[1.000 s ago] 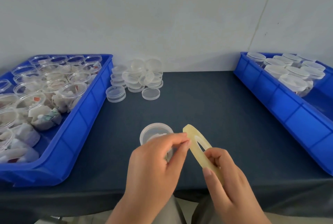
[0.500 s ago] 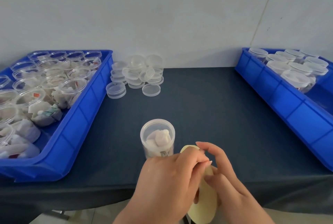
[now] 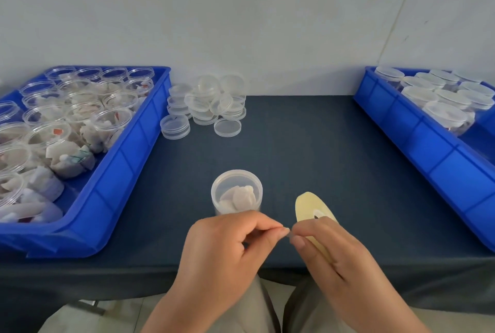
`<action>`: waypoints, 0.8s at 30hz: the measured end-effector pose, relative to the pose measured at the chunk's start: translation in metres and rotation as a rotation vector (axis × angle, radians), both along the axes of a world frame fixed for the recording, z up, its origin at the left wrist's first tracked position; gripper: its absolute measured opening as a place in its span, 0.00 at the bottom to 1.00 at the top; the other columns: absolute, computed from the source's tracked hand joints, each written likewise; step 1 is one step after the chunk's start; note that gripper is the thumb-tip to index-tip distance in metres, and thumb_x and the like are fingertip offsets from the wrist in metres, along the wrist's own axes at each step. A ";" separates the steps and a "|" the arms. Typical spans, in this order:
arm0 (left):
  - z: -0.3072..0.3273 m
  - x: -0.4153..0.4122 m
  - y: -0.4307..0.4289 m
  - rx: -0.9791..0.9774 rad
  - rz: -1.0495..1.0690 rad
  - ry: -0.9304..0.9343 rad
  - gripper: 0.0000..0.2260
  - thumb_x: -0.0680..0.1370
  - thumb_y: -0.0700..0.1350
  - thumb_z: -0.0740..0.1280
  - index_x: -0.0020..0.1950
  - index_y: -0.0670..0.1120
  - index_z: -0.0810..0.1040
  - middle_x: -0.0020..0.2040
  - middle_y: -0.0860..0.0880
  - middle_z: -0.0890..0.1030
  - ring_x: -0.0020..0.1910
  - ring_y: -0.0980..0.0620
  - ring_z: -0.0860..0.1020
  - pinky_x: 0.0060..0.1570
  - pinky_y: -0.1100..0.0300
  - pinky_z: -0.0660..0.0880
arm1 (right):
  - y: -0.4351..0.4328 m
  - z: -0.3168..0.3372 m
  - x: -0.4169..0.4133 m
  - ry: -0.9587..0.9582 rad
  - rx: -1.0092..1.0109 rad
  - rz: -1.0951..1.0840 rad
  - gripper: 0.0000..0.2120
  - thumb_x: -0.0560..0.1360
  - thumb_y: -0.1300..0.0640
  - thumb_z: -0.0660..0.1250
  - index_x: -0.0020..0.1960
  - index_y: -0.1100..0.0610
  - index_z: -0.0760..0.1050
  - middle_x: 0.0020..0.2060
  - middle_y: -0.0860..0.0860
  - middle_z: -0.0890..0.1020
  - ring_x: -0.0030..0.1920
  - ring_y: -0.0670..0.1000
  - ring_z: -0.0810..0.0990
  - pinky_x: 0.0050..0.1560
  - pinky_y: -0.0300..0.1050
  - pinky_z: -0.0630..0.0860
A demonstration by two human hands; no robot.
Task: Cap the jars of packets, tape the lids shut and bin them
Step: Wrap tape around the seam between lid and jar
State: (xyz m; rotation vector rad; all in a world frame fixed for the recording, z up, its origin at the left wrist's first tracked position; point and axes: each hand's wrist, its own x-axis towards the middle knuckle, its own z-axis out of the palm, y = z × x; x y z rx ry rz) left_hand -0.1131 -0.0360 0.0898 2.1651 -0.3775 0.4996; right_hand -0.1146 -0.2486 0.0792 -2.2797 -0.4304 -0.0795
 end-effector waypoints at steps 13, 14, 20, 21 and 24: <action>-0.068 0.026 0.021 -0.277 0.268 0.152 0.42 0.68 0.64 0.78 0.78 0.61 0.65 0.75 0.66 0.69 0.77 0.59 0.68 0.69 0.66 0.69 | 0.004 -0.005 0.028 0.109 0.027 -0.065 0.12 0.84 0.38 0.55 0.55 0.41 0.75 0.36 0.42 0.76 0.38 0.46 0.77 0.37 0.33 0.70; -0.069 0.031 0.017 -0.323 0.229 0.208 0.44 0.66 0.65 0.79 0.79 0.64 0.62 0.74 0.70 0.68 0.76 0.63 0.68 0.67 0.68 0.69 | 0.006 -0.004 0.029 0.107 0.023 -0.059 0.13 0.83 0.37 0.55 0.55 0.41 0.75 0.36 0.42 0.77 0.35 0.45 0.75 0.36 0.32 0.70; -0.062 0.057 0.021 -0.341 0.148 0.297 0.31 0.71 0.67 0.74 0.71 0.71 0.66 0.66 0.74 0.74 0.66 0.72 0.73 0.52 0.76 0.75 | 0.010 0.002 0.038 0.158 -0.041 -0.006 0.19 0.81 0.30 0.52 0.52 0.41 0.74 0.43 0.48 0.80 0.42 0.48 0.83 0.40 0.51 0.78; -0.061 0.059 0.022 -0.329 0.116 0.332 0.31 0.72 0.69 0.71 0.74 0.70 0.65 0.65 0.75 0.74 0.66 0.74 0.72 0.52 0.75 0.75 | 0.011 0.004 0.040 0.166 -0.052 -0.001 0.20 0.80 0.29 0.51 0.52 0.40 0.74 0.42 0.47 0.80 0.44 0.49 0.84 0.42 0.52 0.80; -0.059 0.061 0.021 -0.369 0.053 0.367 0.38 0.74 0.73 0.65 0.82 0.68 0.57 0.65 0.79 0.71 0.65 0.79 0.69 0.51 0.80 0.72 | 0.013 0.008 0.050 0.200 -0.088 0.018 0.17 0.79 0.29 0.51 0.51 0.36 0.74 0.44 0.44 0.82 0.45 0.47 0.84 0.44 0.51 0.83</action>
